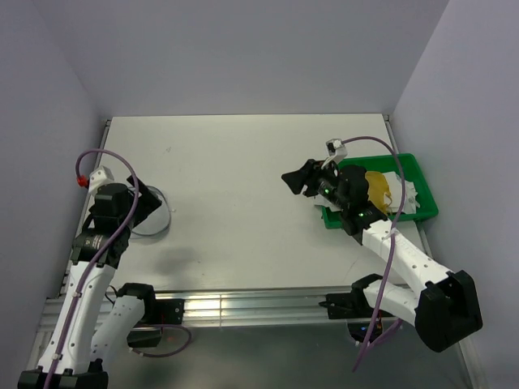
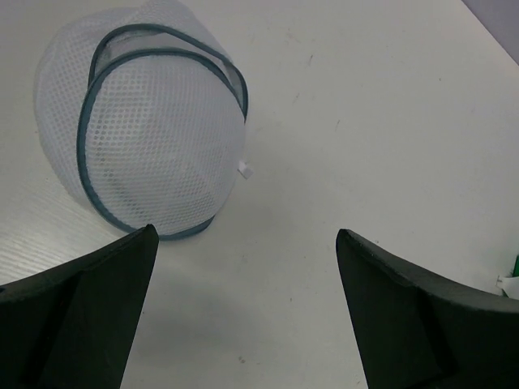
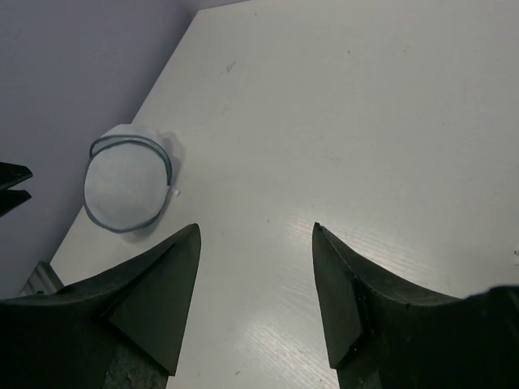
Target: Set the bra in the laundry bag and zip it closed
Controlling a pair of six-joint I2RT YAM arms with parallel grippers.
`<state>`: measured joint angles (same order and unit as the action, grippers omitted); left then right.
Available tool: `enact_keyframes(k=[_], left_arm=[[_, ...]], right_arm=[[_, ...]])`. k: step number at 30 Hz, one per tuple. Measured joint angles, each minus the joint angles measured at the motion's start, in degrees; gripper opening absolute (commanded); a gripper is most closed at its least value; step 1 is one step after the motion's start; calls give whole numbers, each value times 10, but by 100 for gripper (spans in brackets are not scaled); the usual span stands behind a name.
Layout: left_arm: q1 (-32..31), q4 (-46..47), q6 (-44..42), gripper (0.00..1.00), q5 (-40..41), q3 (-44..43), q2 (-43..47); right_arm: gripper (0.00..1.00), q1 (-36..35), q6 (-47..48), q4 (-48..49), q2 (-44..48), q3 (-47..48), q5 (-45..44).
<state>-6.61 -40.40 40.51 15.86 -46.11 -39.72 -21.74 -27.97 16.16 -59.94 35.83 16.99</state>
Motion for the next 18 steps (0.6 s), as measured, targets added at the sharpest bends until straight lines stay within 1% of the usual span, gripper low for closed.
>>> enact_keyframes(k=[4, 8, 9, 11, 13, 16, 18], left_arm=[[0, 2, 11, 96, 6, -1, -18], [3, 14, 16, 86, 26, 1, -17], [6, 23, 17, 82, 30, 4, -18], [20, 36, 17, 78, 34, 12, -26], [47, 50, 17, 75, 34, 24, -46], [107, 55, 15, 74, 31, 33, -86], [141, 57, 10, 73, 30, 41, -97]], right_arm=[[64, -2, 4, -7, -4, 6, -4], [64, -3, 7, -13, -9, 12, -9], [64, -3, 7, -15, -10, 14, -10], [64, -4, 9, -16, -14, 16, -11], [64, -5, 9, -16, -18, 17, -11], [64, -8, 9, -19, -31, 21, -11], [64, -9, 10, -24, -43, 26, -11]])
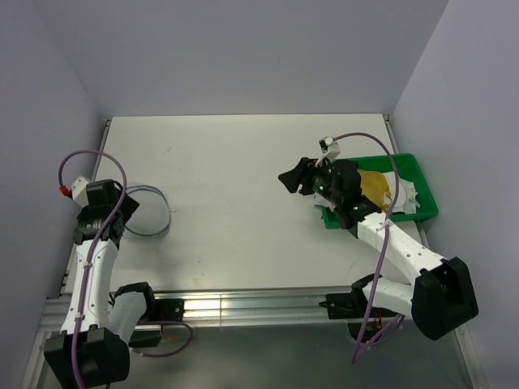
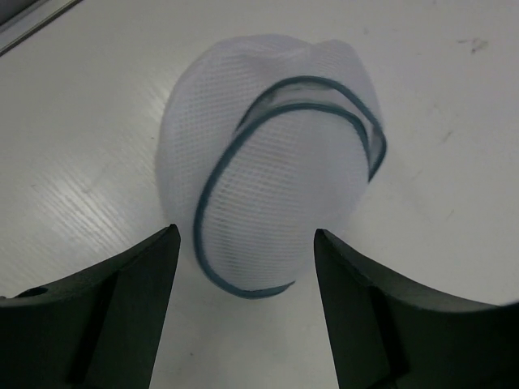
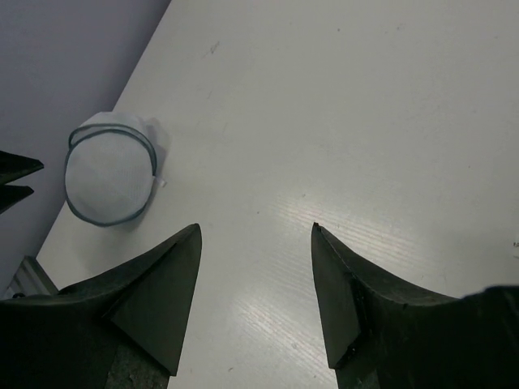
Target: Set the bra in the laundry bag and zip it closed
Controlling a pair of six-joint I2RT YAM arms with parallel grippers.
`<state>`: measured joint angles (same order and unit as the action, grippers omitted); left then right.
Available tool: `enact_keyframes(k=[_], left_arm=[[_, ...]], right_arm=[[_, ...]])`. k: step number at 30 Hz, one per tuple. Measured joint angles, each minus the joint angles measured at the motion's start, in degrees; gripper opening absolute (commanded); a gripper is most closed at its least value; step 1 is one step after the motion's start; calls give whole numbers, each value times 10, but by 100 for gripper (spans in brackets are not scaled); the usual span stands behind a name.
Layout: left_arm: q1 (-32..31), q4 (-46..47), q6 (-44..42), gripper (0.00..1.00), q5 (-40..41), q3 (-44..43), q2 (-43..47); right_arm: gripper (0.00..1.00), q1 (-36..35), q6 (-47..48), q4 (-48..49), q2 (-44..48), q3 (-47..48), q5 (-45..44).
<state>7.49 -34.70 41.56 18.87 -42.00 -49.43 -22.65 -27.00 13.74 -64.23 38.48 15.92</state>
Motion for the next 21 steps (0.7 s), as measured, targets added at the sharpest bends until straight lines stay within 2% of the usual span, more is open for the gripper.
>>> enact_keyframes(k=[7, 11, 12, 15, 17, 20, 21], left_arm=[[67, 12, -15, 71, -22, 10, -40], [80, 23, -25, 64, -57, 13, -104], [81, 24, -28, 60, -64, 14, -113], [81, 28, -34, 57, -86, 18, -120], [82, 33, -34, 50, -95, 18, -124], [84, 44, -33, 24, -107, 18, -143], [84, 45, -31, 11, -110, 18, -149]], right_arm=[[64, -10, 5, -14, -11, 8, 2], [64, -17, 10, -15, -11, 10, 2], [64, -19, 10, -15, -12, 10, 3], [63, -19, 11, -15, -16, 11, 10], [63, -20, 12, -17, -21, 15, 15], [63, -22, 12, -19, -23, 17, 20], [63, -23, 12, -19, -22, 17, 22]])
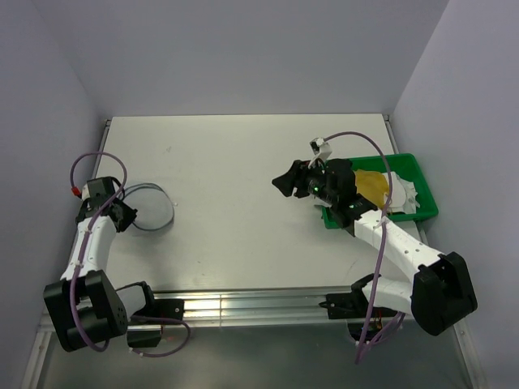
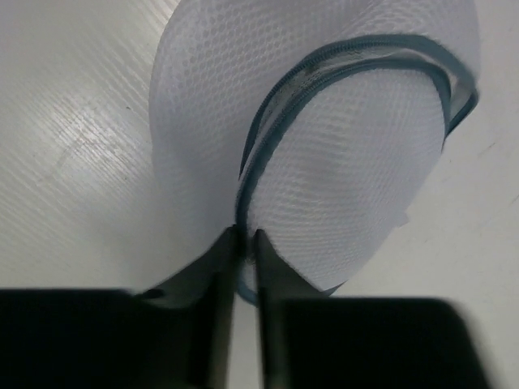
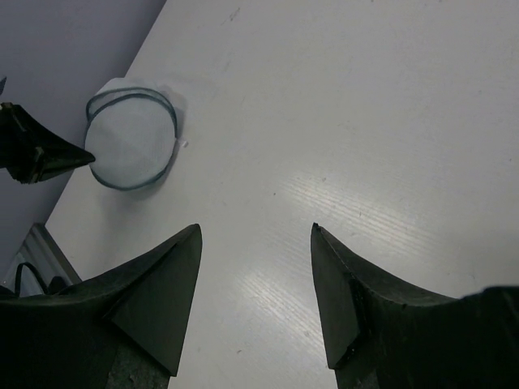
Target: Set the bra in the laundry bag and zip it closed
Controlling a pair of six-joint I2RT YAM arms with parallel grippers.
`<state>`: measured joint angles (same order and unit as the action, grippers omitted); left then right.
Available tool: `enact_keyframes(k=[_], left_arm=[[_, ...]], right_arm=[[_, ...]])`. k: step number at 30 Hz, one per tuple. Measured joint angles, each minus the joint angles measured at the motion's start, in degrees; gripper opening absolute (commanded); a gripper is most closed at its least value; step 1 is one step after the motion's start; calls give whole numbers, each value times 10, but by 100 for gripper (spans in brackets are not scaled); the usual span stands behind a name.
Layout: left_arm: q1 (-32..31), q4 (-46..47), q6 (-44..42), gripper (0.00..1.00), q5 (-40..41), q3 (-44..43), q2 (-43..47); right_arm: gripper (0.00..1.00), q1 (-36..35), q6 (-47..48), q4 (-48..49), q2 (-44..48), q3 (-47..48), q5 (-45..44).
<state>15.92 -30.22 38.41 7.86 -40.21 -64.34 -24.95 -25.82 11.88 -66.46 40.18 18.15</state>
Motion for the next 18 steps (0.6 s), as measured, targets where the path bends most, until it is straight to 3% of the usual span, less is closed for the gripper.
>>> enact_keyframes(k=[2, 10, 18], left_arm=[[1, 4, 2, 0, -9, 0, -11], [-16, 31, 2, 0, -47, 7, 2], [-178, 49, 3, 0, -68, -40, -12]], right_arm=[[63, -2, 0, -1, 0, 0, 3], [64, -3, 2, -1, 0, 0, 11], [70, -17, 0, -1, -18, 10, 24]])
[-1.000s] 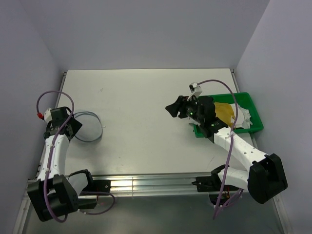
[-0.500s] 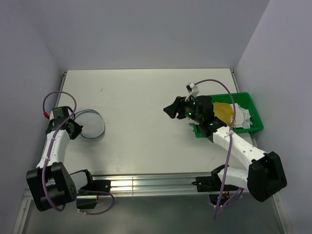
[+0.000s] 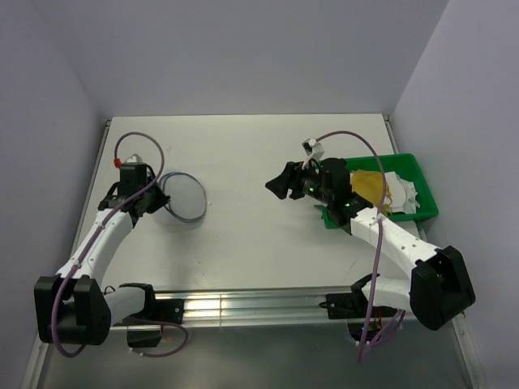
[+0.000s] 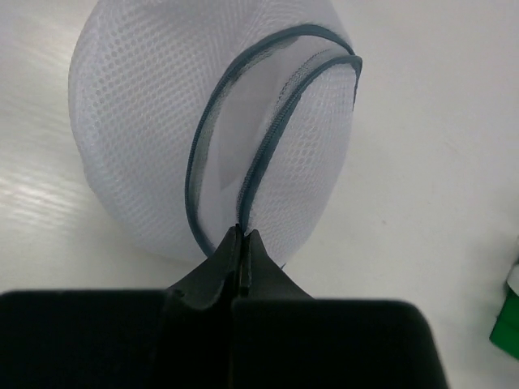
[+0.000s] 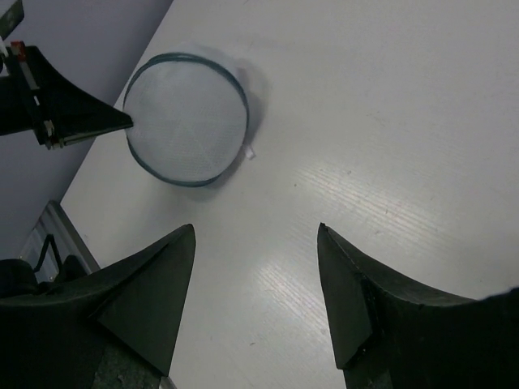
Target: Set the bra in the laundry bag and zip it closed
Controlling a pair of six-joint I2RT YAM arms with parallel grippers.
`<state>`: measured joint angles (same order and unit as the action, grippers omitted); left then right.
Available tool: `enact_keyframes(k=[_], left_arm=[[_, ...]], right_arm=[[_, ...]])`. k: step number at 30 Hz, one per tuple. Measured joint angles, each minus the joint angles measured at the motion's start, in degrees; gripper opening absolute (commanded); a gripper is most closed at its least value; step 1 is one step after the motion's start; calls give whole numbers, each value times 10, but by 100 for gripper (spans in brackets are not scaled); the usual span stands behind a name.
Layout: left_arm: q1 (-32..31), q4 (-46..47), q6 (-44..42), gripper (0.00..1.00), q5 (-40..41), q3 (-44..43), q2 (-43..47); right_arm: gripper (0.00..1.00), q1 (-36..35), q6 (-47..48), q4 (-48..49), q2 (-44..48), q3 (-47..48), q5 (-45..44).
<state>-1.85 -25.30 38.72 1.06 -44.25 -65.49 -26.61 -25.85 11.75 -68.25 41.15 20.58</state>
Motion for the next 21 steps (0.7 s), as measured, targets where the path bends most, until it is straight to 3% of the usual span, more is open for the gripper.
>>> enact_keyframes(k=[7, 11, 13, 14, 15, 16, 18, 21], left_arm=[[-110, 13, -3, 0, 22, -66, -45], [-204, 23, -7, 2, 66, -108, -83], [-261, 30, -12, 11, 96, -131, -107], [-289, 36, -16, 30, 108, -139, -118], [-313, 42, -21, 40, 115, -145, -128], [-337, 51, -23, 58, 119, -149, -137], [-363, 67, -25, 67, 122, -150, -151], [-377, 89, -29, 71, 113, -150, -169]], right_arm=[[72, -33, -2, 3, -33, 22, 10], [62, -48, -11, 7, -50, 24, 9], [54, -50, -18, 6, -57, 24, 3], [49, -50, -22, 5, -60, 24, -5], [47, -50, -25, 3, -63, 24, -17], [45, -50, -30, -3, -64, 24, -30], [42, -49, -36, -12, -63, 25, -58], [41, -46, -45, -34, -57, 25, -105]])
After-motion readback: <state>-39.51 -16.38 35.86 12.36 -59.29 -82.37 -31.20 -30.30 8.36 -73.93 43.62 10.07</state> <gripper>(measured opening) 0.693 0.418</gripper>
